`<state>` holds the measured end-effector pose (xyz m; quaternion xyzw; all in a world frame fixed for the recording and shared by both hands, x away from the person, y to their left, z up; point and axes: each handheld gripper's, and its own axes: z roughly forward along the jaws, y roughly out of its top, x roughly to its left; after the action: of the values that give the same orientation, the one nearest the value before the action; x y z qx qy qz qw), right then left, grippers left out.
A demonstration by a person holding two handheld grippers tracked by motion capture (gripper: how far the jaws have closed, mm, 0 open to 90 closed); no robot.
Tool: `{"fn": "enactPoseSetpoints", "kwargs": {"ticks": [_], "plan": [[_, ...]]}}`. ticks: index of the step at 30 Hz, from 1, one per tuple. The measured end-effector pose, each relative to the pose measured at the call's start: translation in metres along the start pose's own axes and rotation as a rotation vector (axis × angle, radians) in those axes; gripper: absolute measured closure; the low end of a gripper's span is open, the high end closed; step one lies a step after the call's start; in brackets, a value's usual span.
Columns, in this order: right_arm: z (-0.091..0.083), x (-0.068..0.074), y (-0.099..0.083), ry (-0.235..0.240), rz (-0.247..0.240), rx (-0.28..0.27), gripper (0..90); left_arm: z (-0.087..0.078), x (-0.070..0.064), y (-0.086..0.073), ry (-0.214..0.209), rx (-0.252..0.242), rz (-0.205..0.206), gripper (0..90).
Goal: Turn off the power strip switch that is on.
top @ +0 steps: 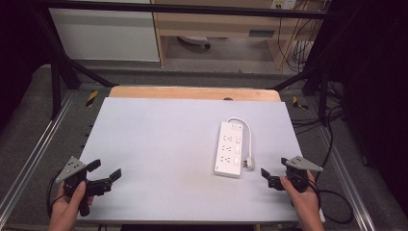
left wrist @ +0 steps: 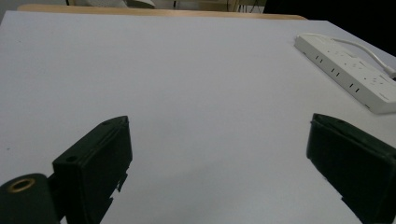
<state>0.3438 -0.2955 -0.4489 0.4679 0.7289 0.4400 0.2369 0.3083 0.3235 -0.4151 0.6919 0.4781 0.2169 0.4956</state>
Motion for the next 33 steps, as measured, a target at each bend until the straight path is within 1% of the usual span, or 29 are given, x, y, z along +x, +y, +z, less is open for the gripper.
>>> {"fn": "enactPoseSetpoints", "kwargs": {"ticks": [2,4,7,8,9,12,16,19,20,25,26,28,33], "plan": [[0.000,0.001,0.000,-0.001,0.002,-0.006,5.7,0.001,0.000,0.000,-0.003,0.002,-0.002,6.8],[0.002,0.002,0.000,0.009,-0.003,-0.004,5.7,0.001,0.000,0.000,-0.005,0.000,-0.004,6.8],[0.004,0.004,0.001,0.016,-0.014,-0.005,5.7,0.002,0.000,0.000,0.001,0.000,0.005,6.8],[0.004,0.006,0.002,0.020,-0.024,-0.011,5.5,0.002,0.000,0.000,0.001,0.004,0.005,6.8],[0.004,0.007,0.003,0.029,-0.025,-0.012,5.5,0.003,-0.001,0.000,0.001,0.007,0.014,6.8],[0.004,0.010,0.005,0.034,-0.030,-0.018,5.6,0.002,-0.002,0.000,0.003,0.006,0.012,6.8],[0.000,0.011,0.006,0.046,-0.011,-0.020,5.5,0.002,-0.001,0.000,0.005,0.002,0.012,6.8],[-0.003,0.011,0.007,0.047,-0.001,-0.032,5.4,0.002,-0.001,0.000,0.002,-0.002,0.012,6.8],[-0.005,0.012,0.008,0.044,0.004,-0.035,5.2,0.001,-0.002,0.000,-0.001,0.001,0.017,6.8],[-0.009,0.013,0.010,0.046,0.004,-0.042,4.3,-0.001,-0.005,0.001,-0.008,-0.011,0.023,6.7],[-0.009,0.013,0.010,0.041,0.001,-0.037,4.1,-0.003,-0.006,0.002,-0.012,-0.025,0.024,6.7],[-0.010,0.013,0.011,0.040,0.006,-0.035,3.9,-0.004,-0.006,0.002,-0.014,-0.021,0.027,6.4],[-0.017,0.016,0.015,0.045,0.019,-0.061,3.1,-0.003,-0.006,0.002,-0.013,-0.014,0.028,6.3]]}}
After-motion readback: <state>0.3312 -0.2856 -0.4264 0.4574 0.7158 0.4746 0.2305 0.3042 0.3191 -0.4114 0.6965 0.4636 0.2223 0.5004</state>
